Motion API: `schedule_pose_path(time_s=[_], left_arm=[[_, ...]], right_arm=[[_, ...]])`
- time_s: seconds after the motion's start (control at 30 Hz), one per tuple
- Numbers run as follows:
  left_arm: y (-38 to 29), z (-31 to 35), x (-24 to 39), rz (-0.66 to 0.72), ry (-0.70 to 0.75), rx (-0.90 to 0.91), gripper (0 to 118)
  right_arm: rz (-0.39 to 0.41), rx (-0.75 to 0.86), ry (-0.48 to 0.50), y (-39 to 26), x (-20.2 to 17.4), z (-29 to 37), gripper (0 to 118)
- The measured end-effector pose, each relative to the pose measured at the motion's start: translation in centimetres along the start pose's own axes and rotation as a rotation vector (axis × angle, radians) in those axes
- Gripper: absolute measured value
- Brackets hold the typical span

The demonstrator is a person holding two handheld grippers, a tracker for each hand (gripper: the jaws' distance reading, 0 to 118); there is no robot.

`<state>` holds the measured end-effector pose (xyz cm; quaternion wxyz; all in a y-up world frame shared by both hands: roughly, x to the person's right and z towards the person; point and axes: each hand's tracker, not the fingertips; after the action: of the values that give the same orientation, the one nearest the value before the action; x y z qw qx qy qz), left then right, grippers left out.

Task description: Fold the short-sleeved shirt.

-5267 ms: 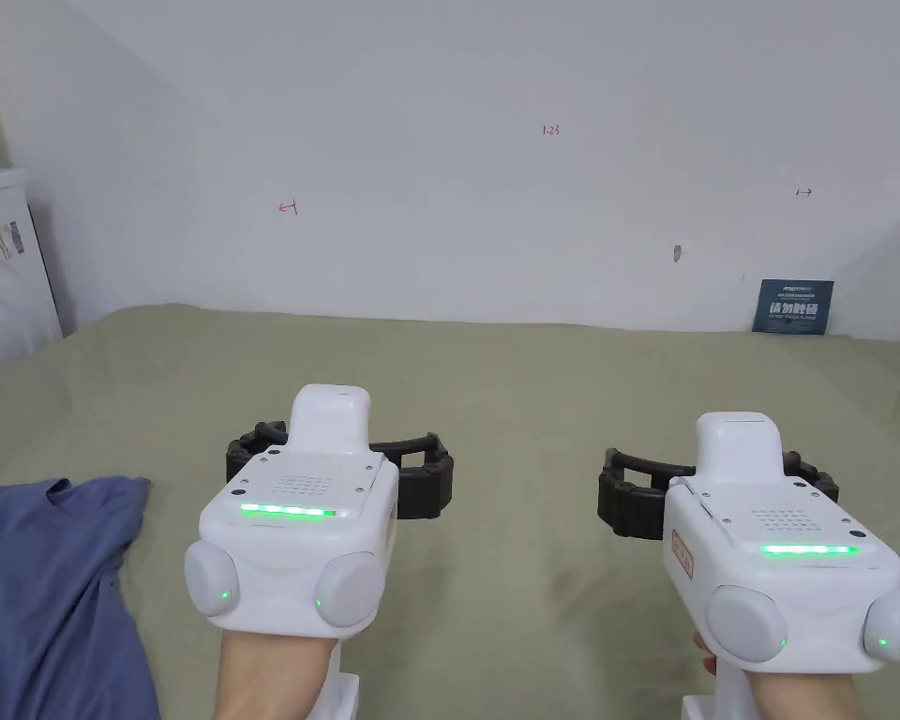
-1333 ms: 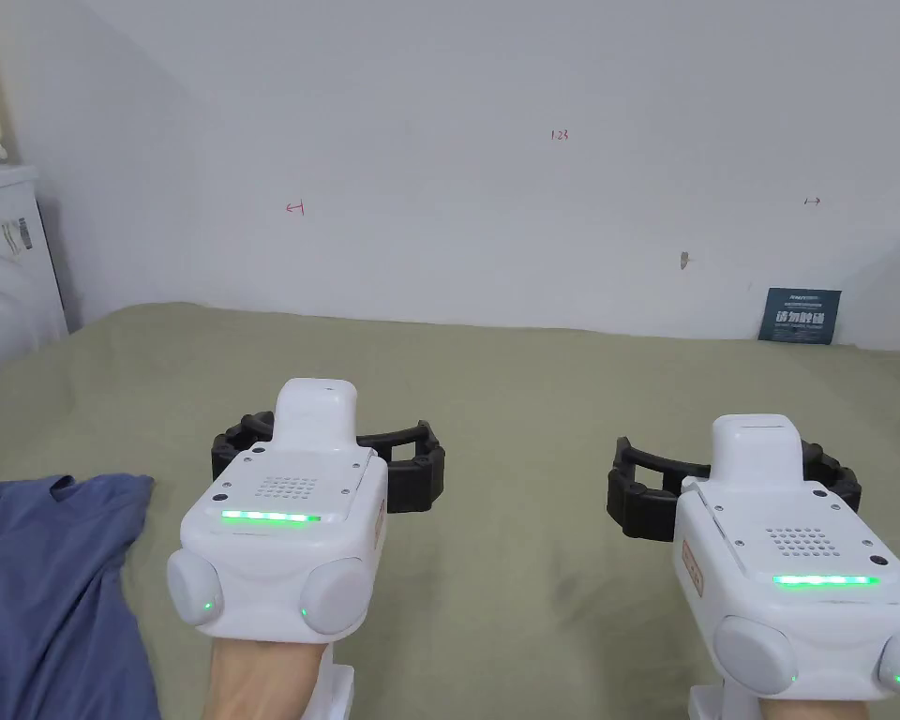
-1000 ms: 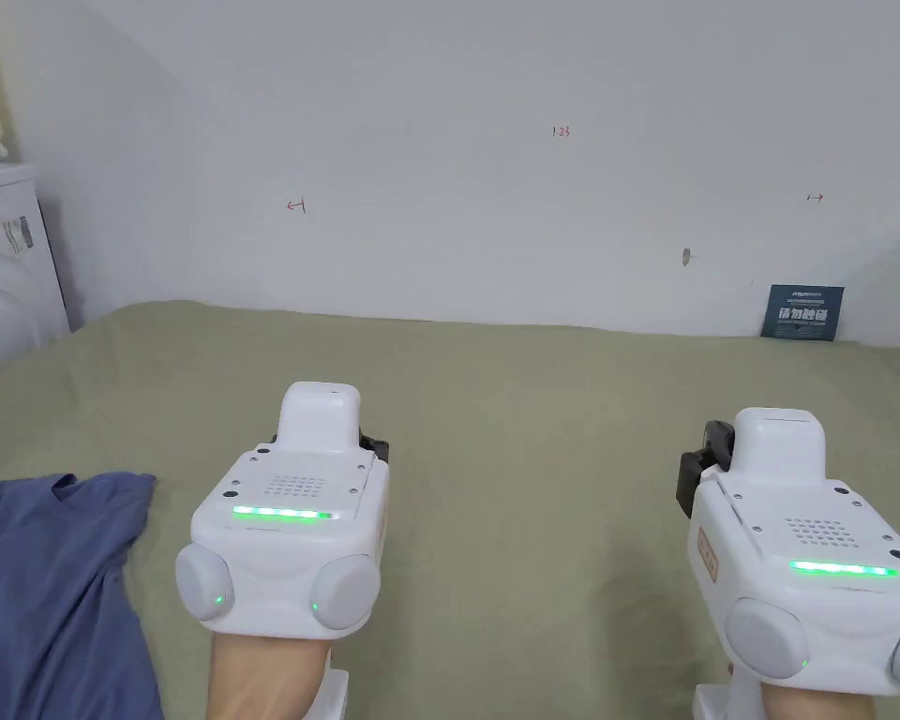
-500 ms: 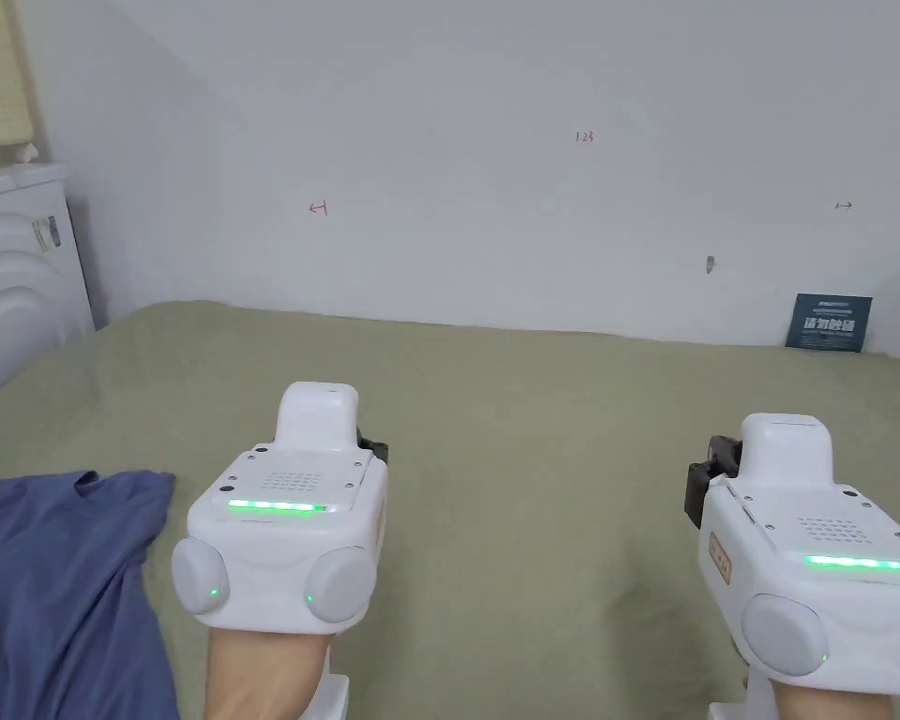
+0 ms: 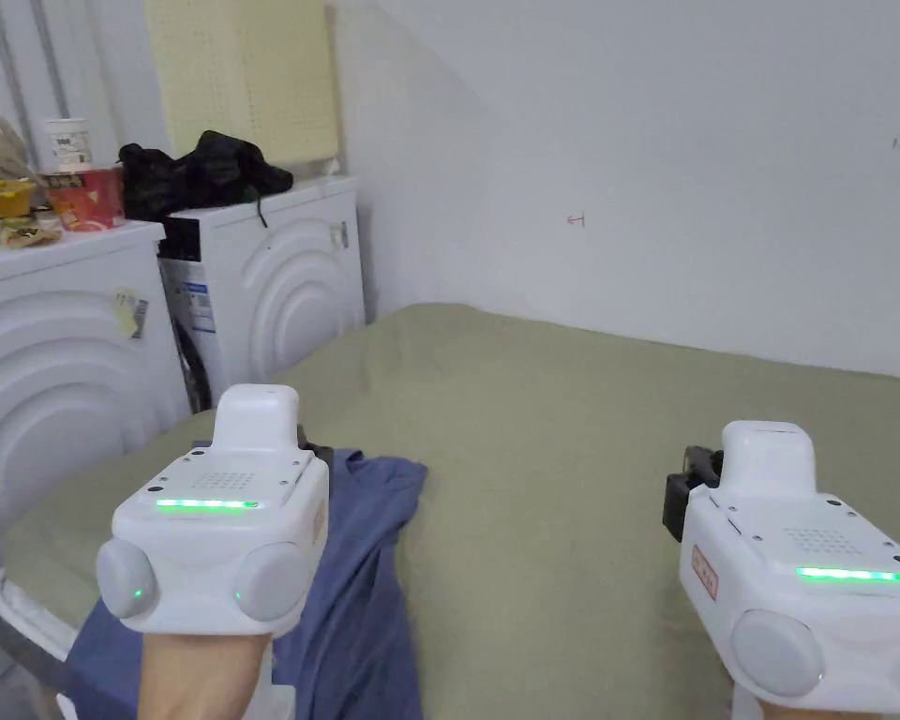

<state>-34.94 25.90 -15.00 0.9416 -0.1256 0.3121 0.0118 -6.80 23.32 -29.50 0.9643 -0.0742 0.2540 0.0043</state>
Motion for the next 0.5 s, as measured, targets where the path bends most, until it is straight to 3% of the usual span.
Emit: schedule_pose_path(time_s=[0.2,0.5], left_arm=[[-0.9,-0.4,-5.8,0.025,0.106,-0.033,0],[-1.6,-1.6,-8.2,0.037,0.159,-0.051,0]], right_arm=[[0.004,-0.023,0.1,-0.6,-4.8,-2.1,0],[0.018,-0.05,0.175,-1.4,-8.5,-4.7,0]])
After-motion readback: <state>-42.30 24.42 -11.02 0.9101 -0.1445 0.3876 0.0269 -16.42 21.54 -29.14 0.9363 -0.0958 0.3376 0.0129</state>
